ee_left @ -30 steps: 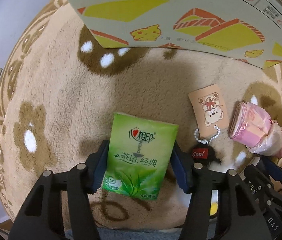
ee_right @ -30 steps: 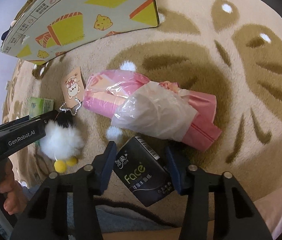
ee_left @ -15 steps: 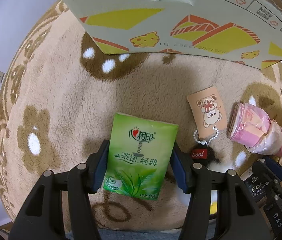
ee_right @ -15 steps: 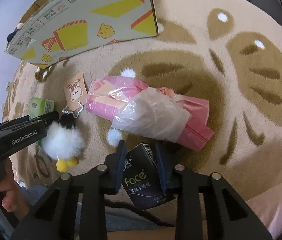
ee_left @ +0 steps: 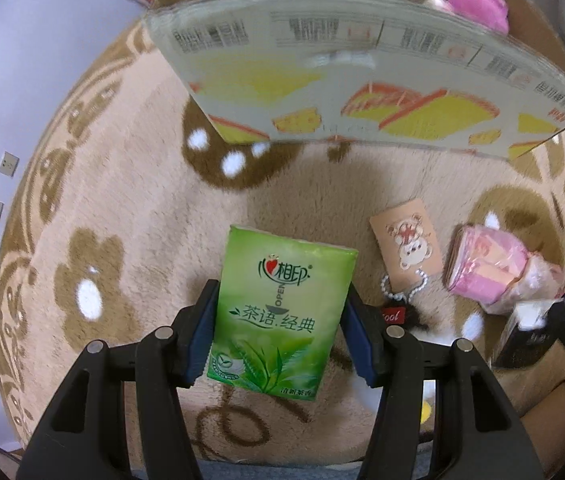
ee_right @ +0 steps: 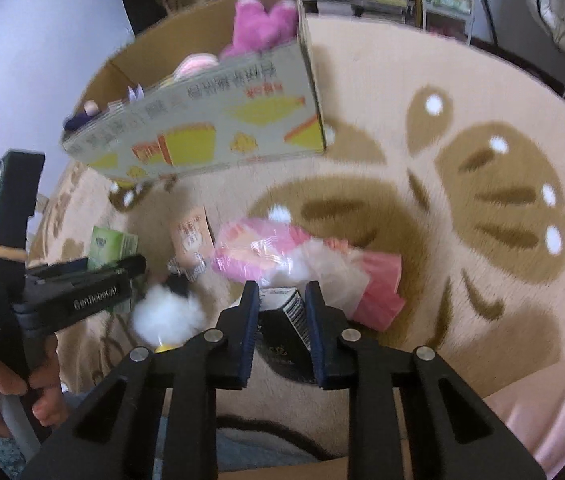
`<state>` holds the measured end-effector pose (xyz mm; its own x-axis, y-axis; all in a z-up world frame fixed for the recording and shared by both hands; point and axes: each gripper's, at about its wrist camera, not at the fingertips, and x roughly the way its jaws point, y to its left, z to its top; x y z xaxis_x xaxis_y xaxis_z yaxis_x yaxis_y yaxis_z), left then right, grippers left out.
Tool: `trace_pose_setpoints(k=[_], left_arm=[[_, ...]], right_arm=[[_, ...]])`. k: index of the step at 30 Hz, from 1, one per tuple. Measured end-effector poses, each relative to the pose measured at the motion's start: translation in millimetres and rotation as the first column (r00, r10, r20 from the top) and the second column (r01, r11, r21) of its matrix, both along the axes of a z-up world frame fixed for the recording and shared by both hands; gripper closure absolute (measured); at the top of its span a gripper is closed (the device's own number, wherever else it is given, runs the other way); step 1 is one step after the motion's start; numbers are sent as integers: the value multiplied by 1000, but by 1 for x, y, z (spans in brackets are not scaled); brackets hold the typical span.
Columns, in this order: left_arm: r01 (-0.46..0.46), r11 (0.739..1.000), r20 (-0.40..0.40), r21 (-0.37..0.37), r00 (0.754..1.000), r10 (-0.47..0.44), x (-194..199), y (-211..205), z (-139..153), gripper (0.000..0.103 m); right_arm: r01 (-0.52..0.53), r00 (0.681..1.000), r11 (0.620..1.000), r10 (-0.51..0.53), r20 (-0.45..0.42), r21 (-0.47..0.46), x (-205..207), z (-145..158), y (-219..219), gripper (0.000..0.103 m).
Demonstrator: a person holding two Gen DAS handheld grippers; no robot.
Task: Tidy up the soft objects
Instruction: 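Grip and lift the green tissue pack while the right tool grips and lifts the black Face pack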
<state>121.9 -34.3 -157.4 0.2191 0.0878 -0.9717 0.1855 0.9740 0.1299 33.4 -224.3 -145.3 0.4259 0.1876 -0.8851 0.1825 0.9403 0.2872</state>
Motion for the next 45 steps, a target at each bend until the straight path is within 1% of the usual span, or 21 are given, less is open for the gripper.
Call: trace_pose_setpoints(k=[1,2,4,7,9,14,16,19,21,22,23,24,25,26,27,33,35,37,40,43,45], left_arm=[[2,1000,25,-2,1000,-2,-1,0,8,47],[3,1000,43,-2,999,-3,-2,-1,13,47],[6,1000,91,0,996,-6,-5,-2,26,47],[8,1000,145,-7,989,-7,-8,-5,38,47],[5,1000,175,-11,984,-3,-9,-4,46,47],[-5,1000,250,-22,968,10,-11,-5,57,47],[-6,999,263,-33,965,14,-11,-5,59,47],[-7,999,269,-36,963,16,-12,-3,58,47],[-6,999,277,-38,961,16,-12,-2,59,47],[-6,999,284,-39,959,17,-12,-2,59,47],[-7,999,290,-41,957,18,-11,-1,60,47],[-7,999,299,-46,954,20,-11,-1,61,47],[-7,999,302,-49,953,22,-11,0,61,47],[-7,999,306,-52,952,23,-10,2,61,47],[-8,999,309,-53,951,24,-10,3,61,47],[-11,999,315,-53,949,27,-9,4,61,47],[-12,998,320,-55,947,29,-10,4,62,47],[-12,998,321,-60,946,30,-10,4,62,47],[-13,998,324,-60,946,31,-10,5,63,47],[-12,998,327,-63,944,31,-10,4,64,47],[-11,998,331,-64,943,31,-10,5,64,47]], right_arm=[[5,1000,1000,-5,21,1,1,5,-1,80],[10,999,1000,-10,34,3,3,9,-1,84],[24,997,1000,-24,76,8,5,19,-6,85],[23,994,1000,-23,107,0,9,25,-7,87],[21,992,1000,-21,128,-3,9,29,-8,102],[18,989,1000,-18,148,7,13,35,-3,102],[13,993,1000,-13,121,4,16,31,-1,102],[-8,997,999,5,71,39,17,21,1,102],[-6,1000,1000,5,19,23,16,15,4,98],[-6,1000,1000,6,14,22,15,14,6,92],[-9,1000,1000,9,10,27,14,13,6,82],[-12,1000,999,12,1,34,14,11,7,76],[-12,1000,999,12,-14,31,13,9,9,60],[-12,1000,999,12,-19,31,13,7,10,48],[-11,1000,999,12,-26,33,12,5,12,45],[-2,993,999,7,-121,36,10,-15,19,38],[1,991,999,5,-136,40,8,-20,21,27],[-4,989,999,12,-149,54,10,-26,22,19],[1,984,1000,5,-176,29,14,-34,23,19],[20,974,999,-12,-225,32,19,-48,23,19],[34,970,999,-24,-241,36,20,-54,22,25]])
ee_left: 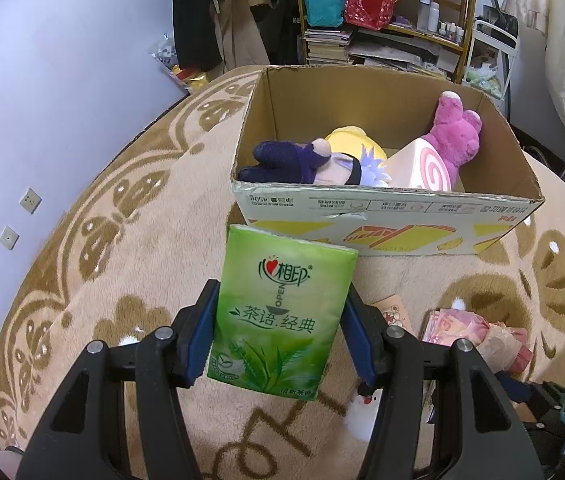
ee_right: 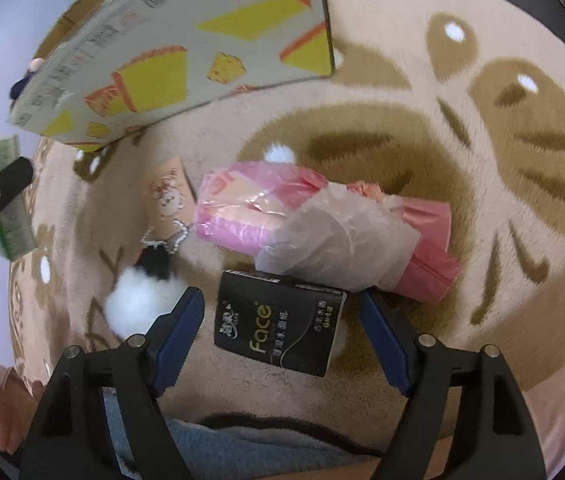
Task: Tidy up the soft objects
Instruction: 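Grip and lift the green tissue pack while the right tool grips and lifts the black Face pack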
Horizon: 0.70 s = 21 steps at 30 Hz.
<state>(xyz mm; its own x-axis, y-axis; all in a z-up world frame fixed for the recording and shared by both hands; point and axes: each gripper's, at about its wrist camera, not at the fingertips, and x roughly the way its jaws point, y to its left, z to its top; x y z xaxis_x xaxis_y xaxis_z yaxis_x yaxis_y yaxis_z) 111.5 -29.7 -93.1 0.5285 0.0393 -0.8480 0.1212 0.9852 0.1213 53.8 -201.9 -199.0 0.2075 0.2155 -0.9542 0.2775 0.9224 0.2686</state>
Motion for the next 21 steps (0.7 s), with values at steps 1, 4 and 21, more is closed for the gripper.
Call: trace_pose_setpoints(k=[1,4,21], left_arm=[[1,1000,1,0,1000,-1,0,0,0,47],[-1,1000,7,2,1000,1,0,0,1,47],[-31,999,98,14,995,29,12,7,41,47]], right_arm=[[-5,1000,1000,5,-9,1,1,-3,1,37],[-23,1000,999,23,1,-23,2,0,4,38],[15,942,999,-26,335,36,14,95,-8,40]])
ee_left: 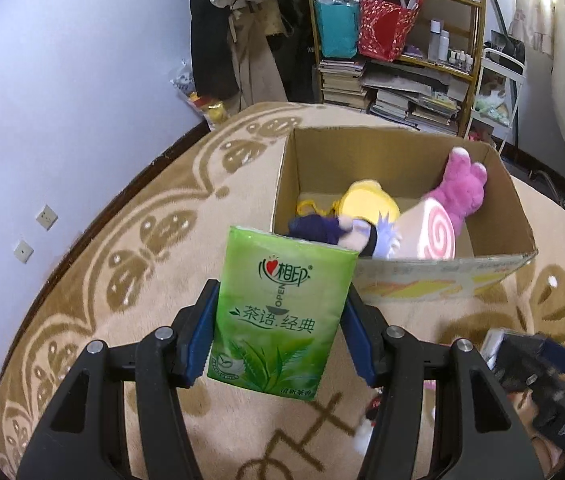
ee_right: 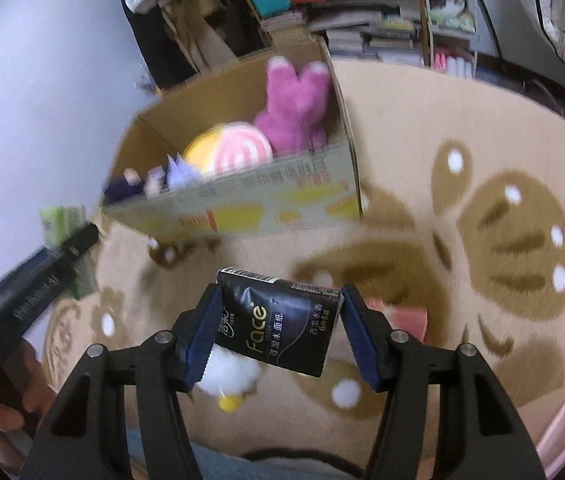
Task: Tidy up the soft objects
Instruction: 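Grip and lift the green tissue pack while the right tool grips and lifts the black Face pack, then open both tools to drop the tissue packs into the box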
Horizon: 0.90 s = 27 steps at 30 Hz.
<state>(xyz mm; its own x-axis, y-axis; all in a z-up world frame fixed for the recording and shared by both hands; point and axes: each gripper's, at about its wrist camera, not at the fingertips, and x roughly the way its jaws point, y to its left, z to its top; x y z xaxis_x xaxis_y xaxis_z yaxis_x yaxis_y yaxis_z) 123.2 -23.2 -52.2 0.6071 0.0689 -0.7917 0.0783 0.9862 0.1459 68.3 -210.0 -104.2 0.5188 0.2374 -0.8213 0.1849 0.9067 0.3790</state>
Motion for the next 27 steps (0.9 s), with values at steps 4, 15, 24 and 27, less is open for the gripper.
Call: trace_pose_setpoints(k=[4,15,24,27], left_arm=[[4,1000,8,14,1000,-4,14,-2,5,47],[52,996,109,70,992,-60,51,-13,30,46],[99,994,132,48,986,-104,66,-25,23,46],[123,989,129,82,983,-133,66,-35,16,45]], right_arm=[[10,998,1000,-11,58,13,13,21,-8,40],[6,988,1000,-2,152,-26,56,57,-24,40],[-21,987,1000,23,162,-14,72,47,-24,39],[-21,986,1000,23,164,-9,75,42,-24,39]])
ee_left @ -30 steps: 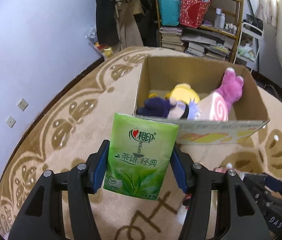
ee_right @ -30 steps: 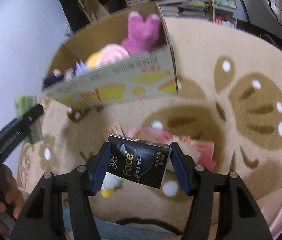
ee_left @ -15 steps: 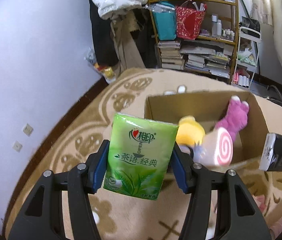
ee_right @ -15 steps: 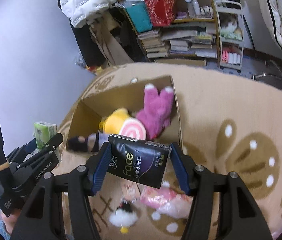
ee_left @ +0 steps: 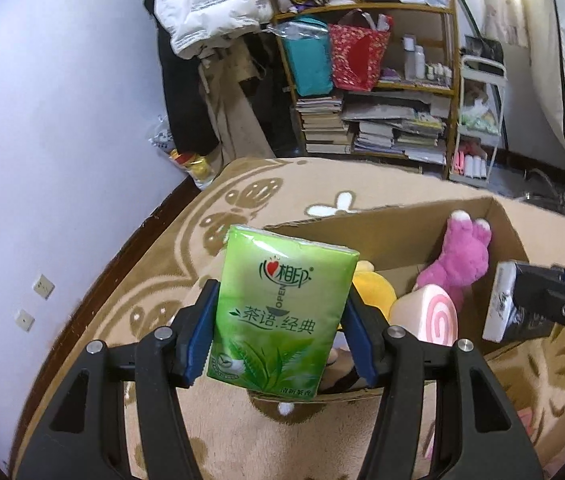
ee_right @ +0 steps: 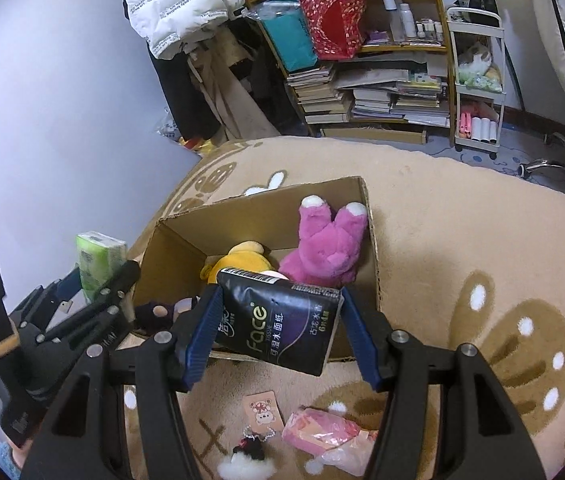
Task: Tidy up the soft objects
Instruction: 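Open both tools to drop the tissue packs into the box, then lower the left tool onto the white fluffy keychain while the right tool grips the pink package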
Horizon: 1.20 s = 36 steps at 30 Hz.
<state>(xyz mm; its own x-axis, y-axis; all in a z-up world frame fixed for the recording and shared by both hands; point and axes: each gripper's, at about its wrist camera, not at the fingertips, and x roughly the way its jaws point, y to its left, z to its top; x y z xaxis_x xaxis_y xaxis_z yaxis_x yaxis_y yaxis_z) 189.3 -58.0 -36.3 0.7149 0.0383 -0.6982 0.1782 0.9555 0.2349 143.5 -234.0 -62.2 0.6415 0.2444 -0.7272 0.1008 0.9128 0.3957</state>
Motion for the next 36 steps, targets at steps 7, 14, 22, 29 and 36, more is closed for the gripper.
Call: trace_pose_setpoints(k=[7,14,22,29,36], left_arm=[[48,995,1,86,999,-48,-1,-19,-15,45],[30,998,-9,59,1000,-30,5,-13,-18,33],[45,997,-4,70,999,-44,3,-15,-17,11],[30,999,-58,38,998,-28,-3,-2,-20,7],[20,999,-74,-47,997,-23,-28,17,-11,1]], right_arm=[[3,1000,1000,-3,-3,-15,9,-5,-1,38],[9,1000,1000,-9,-22,1,12,-8,-3,38],[-10,1000,1000,10,-26,-2,6,-7,0,16],[-5,1000,999,4,-19,-42,-3,2,-2,0],[-3,1000,999,2,-18,-42,-17,6,-8,0]])
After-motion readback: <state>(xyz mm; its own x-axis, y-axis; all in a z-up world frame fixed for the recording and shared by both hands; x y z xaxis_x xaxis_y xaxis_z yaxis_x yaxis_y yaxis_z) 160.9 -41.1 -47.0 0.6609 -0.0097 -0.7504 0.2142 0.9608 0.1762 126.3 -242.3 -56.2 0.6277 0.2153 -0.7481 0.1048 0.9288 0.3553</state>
